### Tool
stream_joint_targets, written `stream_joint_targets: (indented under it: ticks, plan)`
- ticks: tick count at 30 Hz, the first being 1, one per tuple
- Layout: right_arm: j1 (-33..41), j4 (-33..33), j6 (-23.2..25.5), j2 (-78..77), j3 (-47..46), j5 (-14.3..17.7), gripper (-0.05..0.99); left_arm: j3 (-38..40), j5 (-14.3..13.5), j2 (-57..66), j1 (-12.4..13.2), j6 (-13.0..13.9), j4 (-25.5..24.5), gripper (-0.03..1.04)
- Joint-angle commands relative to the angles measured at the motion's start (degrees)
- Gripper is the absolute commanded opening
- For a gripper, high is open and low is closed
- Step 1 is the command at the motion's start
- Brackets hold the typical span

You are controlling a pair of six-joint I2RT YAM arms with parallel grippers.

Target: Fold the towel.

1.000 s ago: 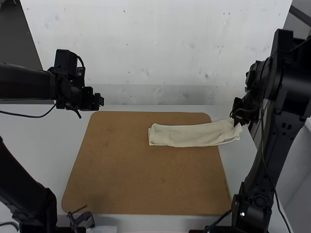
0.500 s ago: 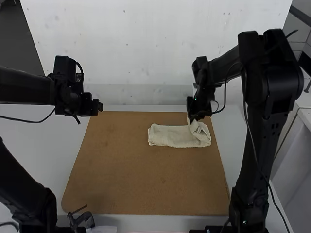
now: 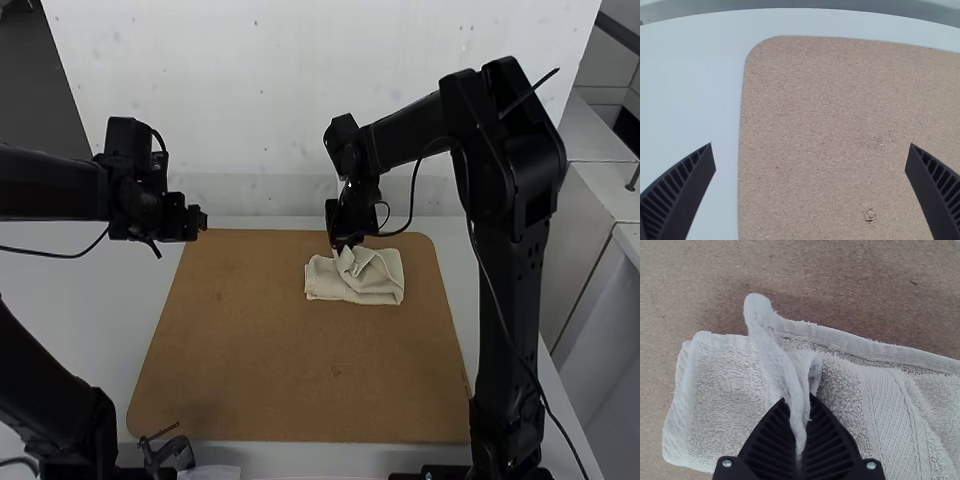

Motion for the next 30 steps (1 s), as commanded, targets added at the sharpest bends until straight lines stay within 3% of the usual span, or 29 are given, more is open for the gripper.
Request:
stream_joint_targets:
  ticks: [1,9,10,13,14,15,20,23,24,30]
  plan:
    - [1.70,-0.48,2.26,1.41,2.54,1.48,0.02,-0.12,0.66,-1.99,0.64,0.78,0.98,0.98]
    - [4.24,-1.54,2.61,3.43,4.56,2.63,0.02,-0.82,0.75,-1.91,0.73,0.78,1.77,0.98]
    - [4.42,-1.36,2.61,3.43,4.30,2.98,0.06,-0.91,0.75,-1.91,0.81,0.87,1.85,0.98]
    - [3.98,0.31,2.88,2.11,3.16,2.45,0.53,-1.18,0.92,-1.73,1.25,1.13,1.94,0.98]
    - [3.98,0.83,2.96,0.79,2.89,2.28,0.62,-1.18,0.92,-1.64,1.34,1.13,2.12,0.98]
    - [3.80,0.92,3.05,-0.17,2.89,2.19,0.64,-1.18,0.92,-1.55,1.34,1.13,2.29,0.98]
    - [1.87,1.19,3.23,-6.24,2.54,1.92,0.60,-1.70,1.10,-1.82,1.25,1.40,3.17,0.98]
    - [0.99,0.66,2.96,-7.20,1.40,2.01,0.10,-1.70,1.10,-1.99,1.16,1.40,3.17,0.97]
    - [0.82,0.66,2.70,-7.20,0.61,2.01,0.01,-1.79,1.10,-1.99,1.08,1.40,3.17,0.97]
    - [0.46,1.71,1.91,-5.62,-3.87,2.19,0.02,-1.97,1.10,-1.99,0.55,1.40,3.35,0.97]
